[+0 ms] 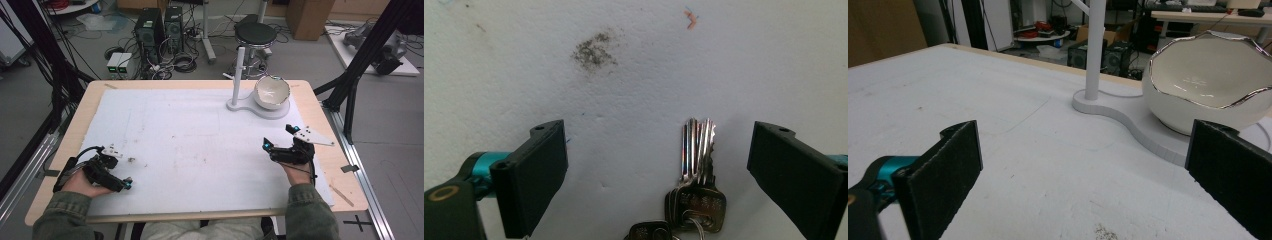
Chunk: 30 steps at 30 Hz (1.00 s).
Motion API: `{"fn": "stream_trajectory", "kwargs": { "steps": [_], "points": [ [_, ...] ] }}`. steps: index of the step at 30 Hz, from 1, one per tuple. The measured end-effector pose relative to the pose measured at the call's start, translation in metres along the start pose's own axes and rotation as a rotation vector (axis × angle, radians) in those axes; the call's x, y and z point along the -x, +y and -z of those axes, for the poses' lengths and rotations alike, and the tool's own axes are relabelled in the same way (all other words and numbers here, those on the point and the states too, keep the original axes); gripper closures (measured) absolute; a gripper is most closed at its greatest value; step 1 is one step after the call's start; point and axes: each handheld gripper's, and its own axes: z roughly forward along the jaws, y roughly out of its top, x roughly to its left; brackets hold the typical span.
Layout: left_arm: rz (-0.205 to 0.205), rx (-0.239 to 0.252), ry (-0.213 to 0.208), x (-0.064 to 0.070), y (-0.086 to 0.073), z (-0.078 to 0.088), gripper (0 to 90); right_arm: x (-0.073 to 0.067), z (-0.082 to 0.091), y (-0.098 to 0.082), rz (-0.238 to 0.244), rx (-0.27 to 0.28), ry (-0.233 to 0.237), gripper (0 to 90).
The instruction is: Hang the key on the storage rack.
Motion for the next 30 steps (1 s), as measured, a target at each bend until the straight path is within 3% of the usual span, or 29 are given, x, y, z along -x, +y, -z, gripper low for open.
{"fn": "stream_trajectory", "kwargs": {
  "steps": [3, 9, 10, 18, 23, 27, 30],
  "points": [
    [0.004, -0.013, 0.015, 0.0003, 0.0002, -0.0002, 11.6, -0.0005, -0.0001, -0.0001, -0.003, -0.003, -0.001, 0.7],
    [0.004, -0.029, -0.011, 0.0008, 0.0004, 0.0003, 16.9, -0.0004, -0.0003, -0.0002, -0.004, -0.004, 0.001, 0.7],
    [0.003, -0.031, -0.014, 0.0011, 0.0004, 0.0004, 24.0, -0.0004, -0.0002, -0.0001, -0.005, -0.005, 0.000, 0.7],
    [-0.018, -0.042, -0.014, 0.0030, 0.0018, 0.0036, 45.4, -0.0004, 0.0000, -0.0001, -0.005, -0.005, 0.000, 0.7],
    [-0.030, -0.065, 0.011, 0.0059, 0.0045, 0.0043, 53.0, -0.0004, 0.0001, 0.0000, -0.005, -0.005, -0.001, 0.7],
    [-0.047, -0.071, -0.004, 0.0087, 0.0065, 0.0044, 64.4, -0.0004, 0.0000, -0.0001, -0.004, -0.005, 0.000, 0.8],
    [-0.021, -0.058, -0.027, 0.0055, 0.0054, 0.0047, 76.6, -0.0005, -0.0001, -0.0001, -0.004, -0.006, 0.001, 0.8]
  ]
}}
